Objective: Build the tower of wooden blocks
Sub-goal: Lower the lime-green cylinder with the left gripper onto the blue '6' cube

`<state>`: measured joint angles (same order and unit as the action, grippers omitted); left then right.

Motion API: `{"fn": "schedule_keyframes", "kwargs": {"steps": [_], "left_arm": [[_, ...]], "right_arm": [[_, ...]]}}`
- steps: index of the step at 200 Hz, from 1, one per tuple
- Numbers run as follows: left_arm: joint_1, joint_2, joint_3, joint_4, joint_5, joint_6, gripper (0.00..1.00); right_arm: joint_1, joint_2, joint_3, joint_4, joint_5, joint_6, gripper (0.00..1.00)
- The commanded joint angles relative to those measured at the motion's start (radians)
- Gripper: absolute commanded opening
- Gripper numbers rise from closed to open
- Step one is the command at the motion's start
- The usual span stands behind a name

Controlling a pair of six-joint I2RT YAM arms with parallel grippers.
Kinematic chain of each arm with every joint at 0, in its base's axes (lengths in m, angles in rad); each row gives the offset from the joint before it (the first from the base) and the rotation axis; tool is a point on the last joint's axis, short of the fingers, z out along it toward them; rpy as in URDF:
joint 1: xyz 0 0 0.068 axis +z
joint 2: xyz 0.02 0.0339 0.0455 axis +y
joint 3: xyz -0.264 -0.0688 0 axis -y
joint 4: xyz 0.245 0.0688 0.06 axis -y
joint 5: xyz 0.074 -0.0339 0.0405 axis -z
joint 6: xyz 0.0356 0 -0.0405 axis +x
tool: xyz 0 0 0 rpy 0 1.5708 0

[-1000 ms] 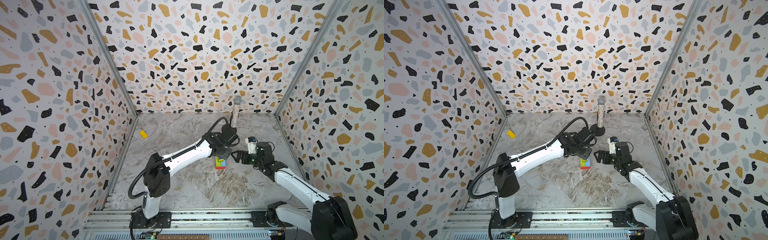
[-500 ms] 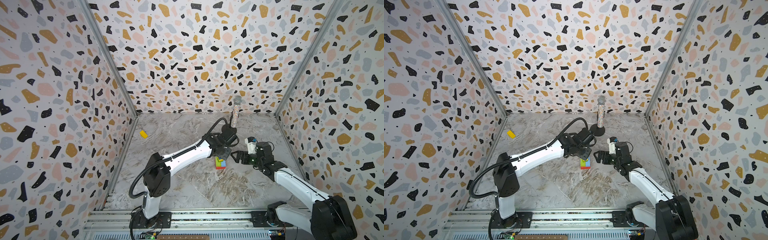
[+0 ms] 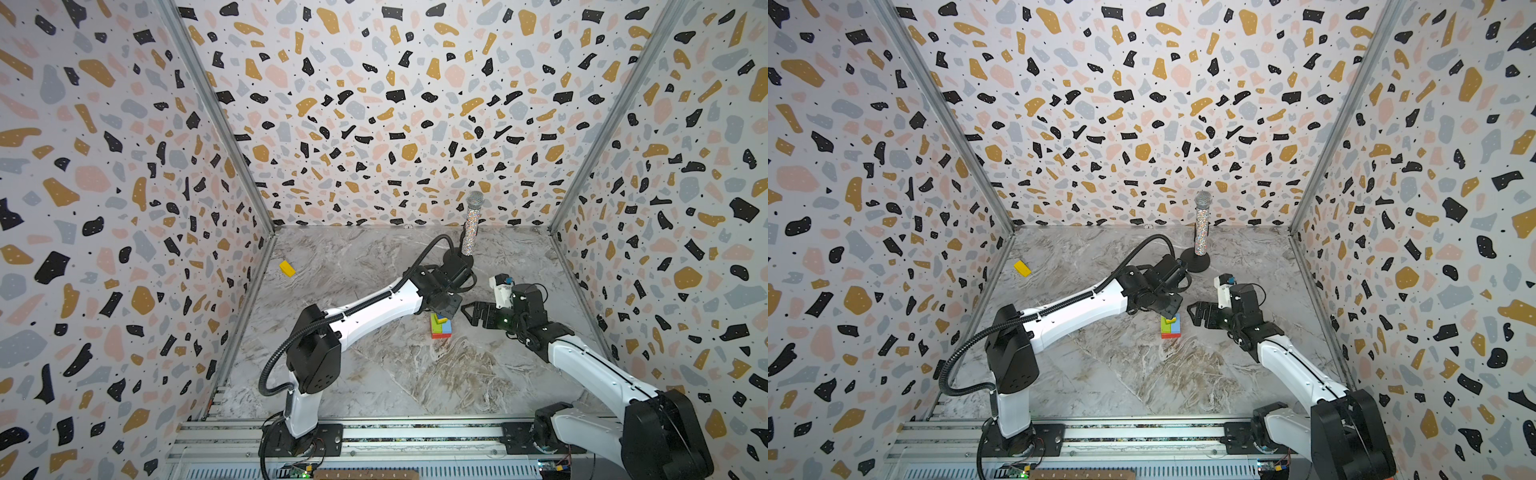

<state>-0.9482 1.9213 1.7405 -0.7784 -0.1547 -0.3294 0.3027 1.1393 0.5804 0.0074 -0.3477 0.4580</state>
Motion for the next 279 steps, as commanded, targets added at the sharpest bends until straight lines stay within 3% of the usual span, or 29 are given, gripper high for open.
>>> {"fn": "schedule_keyframes", "kwargs": {"steps": [1, 100, 139, 192, 279], "left_arm": [[0.005, -0.004, -0.012, 0.017, 0.008, -0.005, 0.22], [0.011, 0.001, -0.016, 0.024, 0.018, -0.005, 0.22], [0.012, 0.005, -0.011, 0.021, 0.015, -0.005, 0.28], [0.013, 0.011, -0.004, 0.013, 0.012, -0.003, 0.29], [0.013, 0.011, 0.001, 0.009, 0.007, -0.003, 0.44]], "right_arm": [[-0.002, 0.0, -0.002, -0.006, -0.005, -0.013, 0.99], [-0.002, 0.001, -0.003, -0.006, -0.007, -0.012, 0.99], [-0.002, 0.001, -0.003, -0.004, -0.007, -0.013, 0.99], [-0.002, 0.002, -0.004, -0.006, -0.007, -0.013, 0.99], [-0.002, 0.002, -0.004, -0.003, -0.011, -0.012, 0.99]]}}
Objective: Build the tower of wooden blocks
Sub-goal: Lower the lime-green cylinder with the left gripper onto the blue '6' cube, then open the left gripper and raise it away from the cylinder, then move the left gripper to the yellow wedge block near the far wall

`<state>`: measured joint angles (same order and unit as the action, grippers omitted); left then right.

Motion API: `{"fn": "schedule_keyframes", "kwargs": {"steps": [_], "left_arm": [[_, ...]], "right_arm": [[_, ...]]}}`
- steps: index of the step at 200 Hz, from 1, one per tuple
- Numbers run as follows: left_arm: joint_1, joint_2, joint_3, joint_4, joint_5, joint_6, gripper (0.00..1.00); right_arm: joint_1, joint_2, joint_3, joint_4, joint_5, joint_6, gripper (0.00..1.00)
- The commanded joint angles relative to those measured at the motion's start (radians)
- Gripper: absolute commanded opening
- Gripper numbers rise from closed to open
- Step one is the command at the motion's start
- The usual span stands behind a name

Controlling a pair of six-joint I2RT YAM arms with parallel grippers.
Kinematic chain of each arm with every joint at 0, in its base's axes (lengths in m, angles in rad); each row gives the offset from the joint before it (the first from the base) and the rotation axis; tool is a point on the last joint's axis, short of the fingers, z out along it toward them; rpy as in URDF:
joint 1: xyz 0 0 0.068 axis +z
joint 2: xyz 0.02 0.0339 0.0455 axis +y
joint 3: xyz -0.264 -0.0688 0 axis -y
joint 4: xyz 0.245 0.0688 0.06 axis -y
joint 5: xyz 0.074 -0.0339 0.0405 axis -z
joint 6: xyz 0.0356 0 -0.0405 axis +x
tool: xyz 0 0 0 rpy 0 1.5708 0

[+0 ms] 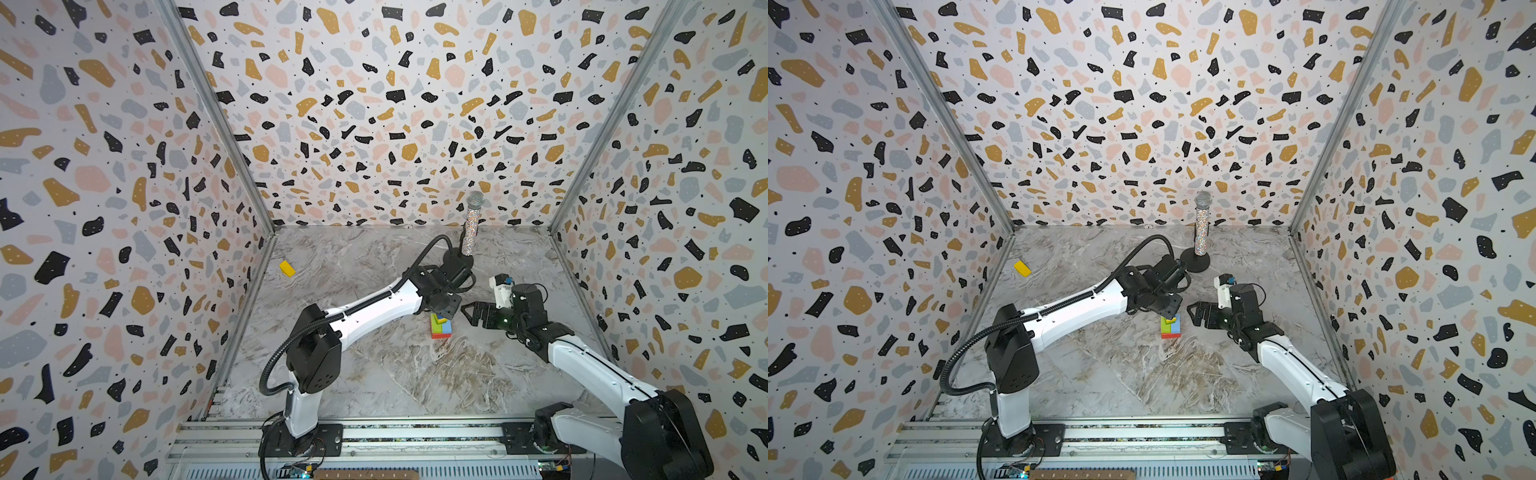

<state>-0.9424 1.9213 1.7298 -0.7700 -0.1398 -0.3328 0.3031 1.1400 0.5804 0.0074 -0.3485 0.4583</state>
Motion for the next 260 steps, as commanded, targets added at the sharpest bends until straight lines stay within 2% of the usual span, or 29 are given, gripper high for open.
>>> {"fn": "schedule_keyframes", "kwargs": {"steps": [1, 32, 74, 130, 156, 186, 204, 220, 260], "left_arm": [[0.008, 0.012, 0.012, 0.0, -0.009, 0.0, 0.44], [0.007, 0.012, 0.042, -0.017, -0.022, 0.0, 0.51], [0.007, -0.022, 0.063, -0.008, -0.055, 0.009, 0.67], [0.018, -0.045, 0.135, -0.046, -0.11, 0.008, 0.74], [0.057, -0.098, 0.12, -0.035, -0.133, -0.006, 0.76], [0.183, -0.189, 0.049, 0.011, -0.12, -0.046, 0.84], [0.289, -0.25, -0.019, 0.074, -0.112, -0.058, 0.86], [0.404, -0.284, -0.074, 0.124, -0.059, -0.073, 0.86], [0.648, -0.248, -0.095, 0.147, 0.021, -0.08, 0.86]], "right_arm": [[-0.003, 0.001, -0.004, -0.003, -0.011, -0.012, 0.99], [-0.002, 0.0, -0.004, -0.001, -0.012, -0.013, 0.99], [-0.002, -0.004, -0.003, 0.003, -0.023, -0.014, 0.99], [-0.002, -0.012, -0.004, 0.005, -0.024, -0.016, 0.99], [-0.002, -0.022, -0.004, -0.002, -0.016, -0.016, 0.99], [-0.004, -0.035, -0.005, -0.008, 0.007, -0.011, 0.99], [-0.007, -0.043, -0.001, -0.015, 0.023, -0.007, 0.99], [-0.024, -0.051, 0.001, -0.014, 0.019, -0.001, 0.99], [-0.133, -0.026, 0.018, 0.04, -0.112, 0.049, 0.99]]}}
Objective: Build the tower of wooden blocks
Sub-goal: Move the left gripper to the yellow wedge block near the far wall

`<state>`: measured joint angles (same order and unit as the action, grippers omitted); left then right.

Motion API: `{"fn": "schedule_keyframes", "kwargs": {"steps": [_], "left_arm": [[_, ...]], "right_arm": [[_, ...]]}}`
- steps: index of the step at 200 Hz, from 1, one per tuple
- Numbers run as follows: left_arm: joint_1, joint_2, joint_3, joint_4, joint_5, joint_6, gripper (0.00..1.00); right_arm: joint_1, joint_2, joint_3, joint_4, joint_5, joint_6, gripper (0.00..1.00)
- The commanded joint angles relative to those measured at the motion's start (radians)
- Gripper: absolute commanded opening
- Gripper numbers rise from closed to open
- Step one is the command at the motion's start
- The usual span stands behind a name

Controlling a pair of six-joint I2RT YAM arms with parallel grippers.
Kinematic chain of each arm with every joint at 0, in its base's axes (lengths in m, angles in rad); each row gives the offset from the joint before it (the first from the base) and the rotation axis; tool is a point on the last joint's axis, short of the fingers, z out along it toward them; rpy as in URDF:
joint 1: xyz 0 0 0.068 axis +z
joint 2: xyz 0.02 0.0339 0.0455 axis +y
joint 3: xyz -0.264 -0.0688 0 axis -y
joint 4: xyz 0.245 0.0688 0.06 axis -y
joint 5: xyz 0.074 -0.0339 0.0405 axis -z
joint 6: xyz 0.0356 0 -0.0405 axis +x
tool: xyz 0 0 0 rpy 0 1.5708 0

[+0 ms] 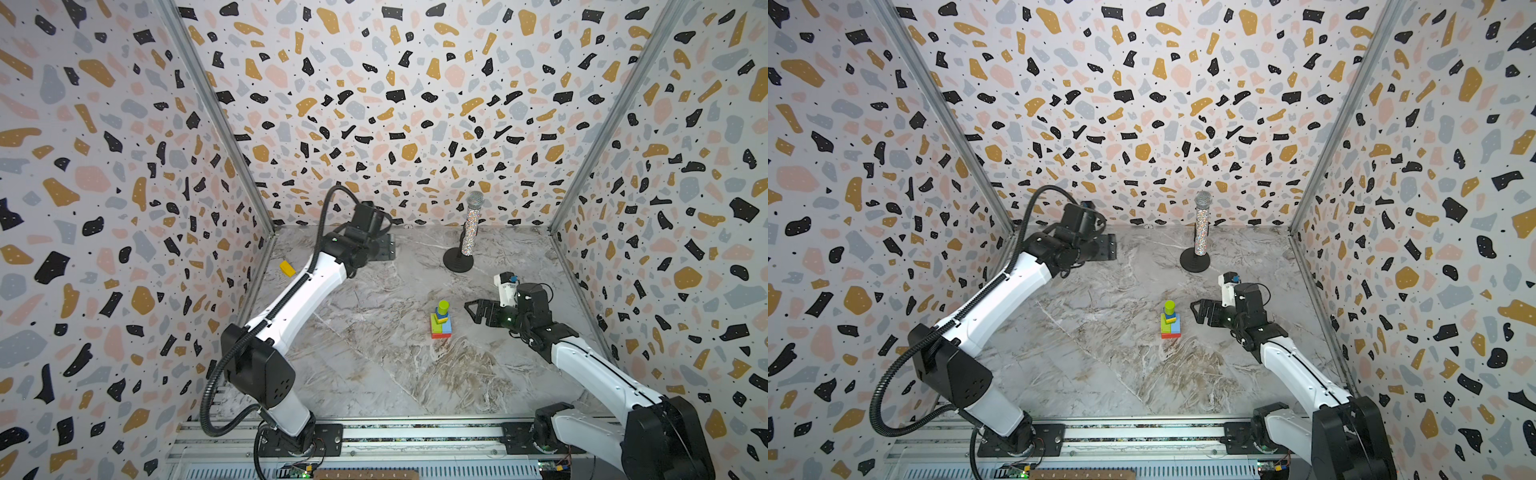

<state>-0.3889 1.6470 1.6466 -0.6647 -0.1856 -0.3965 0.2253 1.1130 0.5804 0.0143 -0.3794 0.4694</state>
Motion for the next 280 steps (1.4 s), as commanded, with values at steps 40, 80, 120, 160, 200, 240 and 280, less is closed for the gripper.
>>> {"fn": "schedule_keyframes", "kwargs": {"steps": [40, 80, 120, 160, 200, 240, 280], "left_arm": [[0.246, 0.121, 0.041, 0.068, 0.052, -0.033, 0.84], [0.386, 0.276, 0.194, 0.01, -0.087, -0.109, 0.74], [0.448, 0.328, 0.115, 0.151, -0.234, -0.172, 0.66], [0.487, 0.47, 0.206, 0.147, -0.226, -0.228, 0.61], [0.49, 0.595, 0.312, 0.111, -0.282, -0.221, 0.61], [0.51, 0.682, 0.35, 0.122, -0.283, -0.209, 0.59], [0.513, 0.739, 0.412, 0.084, -0.314, -0.214, 0.59]], "right_arm": [[-0.096, 0.065, 0.059, 0.114, -0.082, 0.104, 1.0], [-0.094, 0.12, 0.081, 0.183, -0.093, 0.153, 0.98], [-0.094, 0.115, 0.044, 0.275, -0.1, 0.191, 0.92], [-0.09, 0.117, -0.001, 0.33, -0.108, 0.203, 0.92], [-0.089, 0.126, -0.031, 0.404, -0.142, 0.255, 0.97], [-0.09, 0.141, -0.055, 0.454, -0.186, 0.287, 0.98], [-0.09, 0.168, -0.059, 0.484, -0.211, 0.304, 0.99]]}}
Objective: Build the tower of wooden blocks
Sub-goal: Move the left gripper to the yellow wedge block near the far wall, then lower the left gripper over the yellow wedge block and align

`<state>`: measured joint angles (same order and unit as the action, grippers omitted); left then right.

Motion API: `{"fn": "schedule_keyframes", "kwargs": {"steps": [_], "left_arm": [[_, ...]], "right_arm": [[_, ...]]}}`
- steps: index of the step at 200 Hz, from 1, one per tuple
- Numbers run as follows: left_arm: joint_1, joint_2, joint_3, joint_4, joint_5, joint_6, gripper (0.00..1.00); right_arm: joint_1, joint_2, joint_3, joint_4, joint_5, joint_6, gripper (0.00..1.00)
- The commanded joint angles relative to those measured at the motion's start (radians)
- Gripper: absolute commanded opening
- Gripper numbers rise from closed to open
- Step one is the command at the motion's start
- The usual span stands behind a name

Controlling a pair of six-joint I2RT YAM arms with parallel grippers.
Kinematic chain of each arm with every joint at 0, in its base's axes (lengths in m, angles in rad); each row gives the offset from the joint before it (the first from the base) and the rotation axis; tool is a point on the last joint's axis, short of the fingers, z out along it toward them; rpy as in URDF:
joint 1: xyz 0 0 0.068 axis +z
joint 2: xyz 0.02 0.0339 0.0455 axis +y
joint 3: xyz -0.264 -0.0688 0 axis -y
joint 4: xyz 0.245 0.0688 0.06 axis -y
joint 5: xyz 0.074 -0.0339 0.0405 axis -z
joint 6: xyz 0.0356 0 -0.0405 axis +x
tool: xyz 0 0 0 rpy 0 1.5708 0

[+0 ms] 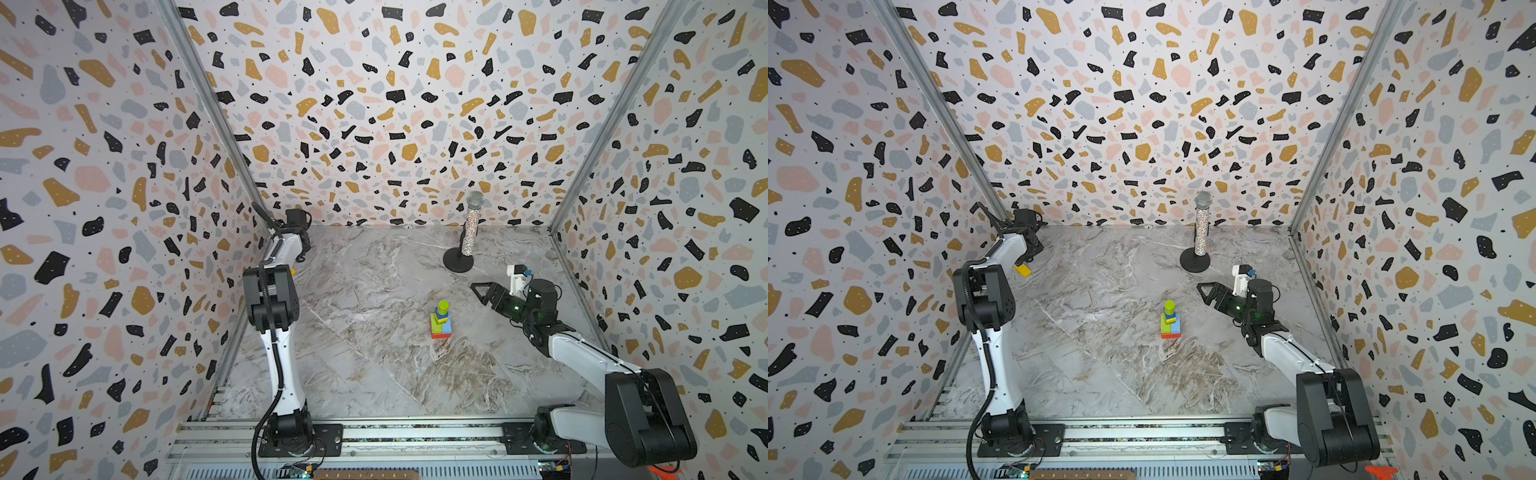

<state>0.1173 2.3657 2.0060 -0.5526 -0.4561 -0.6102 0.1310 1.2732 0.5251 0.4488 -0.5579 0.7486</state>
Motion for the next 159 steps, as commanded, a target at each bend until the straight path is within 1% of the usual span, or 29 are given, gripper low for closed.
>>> {"fn": "schedule_keyframes", "kwargs": {"steps": [1, 39, 62, 79, 106, 159], "left_arm": [[0.007, 0.02, 0.053, -0.028, -0.044, 0.0, 0.59], [0.007, 0.031, 0.042, -0.027, -0.051, 0.0, 0.59], [0.008, 0.026, 0.009, -0.017, -0.056, -0.003, 0.59], [0.008, 0.017, -0.023, -0.002, -0.051, -0.002, 0.58], [0.008, -0.002, -0.082, 0.032, -0.037, -0.004, 0.54], [0.008, -0.022, -0.123, 0.061, -0.009, 0.0, 0.55]], "right_arm": [[0.005, 0.009, -0.004, 0.049, -0.032, 0.025, 0.99], [0.004, 0.027, -0.006, 0.072, -0.041, 0.035, 0.99], [0.004, 0.027, -0.02, 0.091, -0.04, 0.043, 0.99], [0.004, 0.027, -0.022, 0.096, -0.041, 0.044, 0.99], [0.005, 0.026, -0.023, 0.099, -0.042, 0.045, 0.99], [0.009, 0.026, -0.028, 0.104, -0.042, 0.046, 0.99]]}}
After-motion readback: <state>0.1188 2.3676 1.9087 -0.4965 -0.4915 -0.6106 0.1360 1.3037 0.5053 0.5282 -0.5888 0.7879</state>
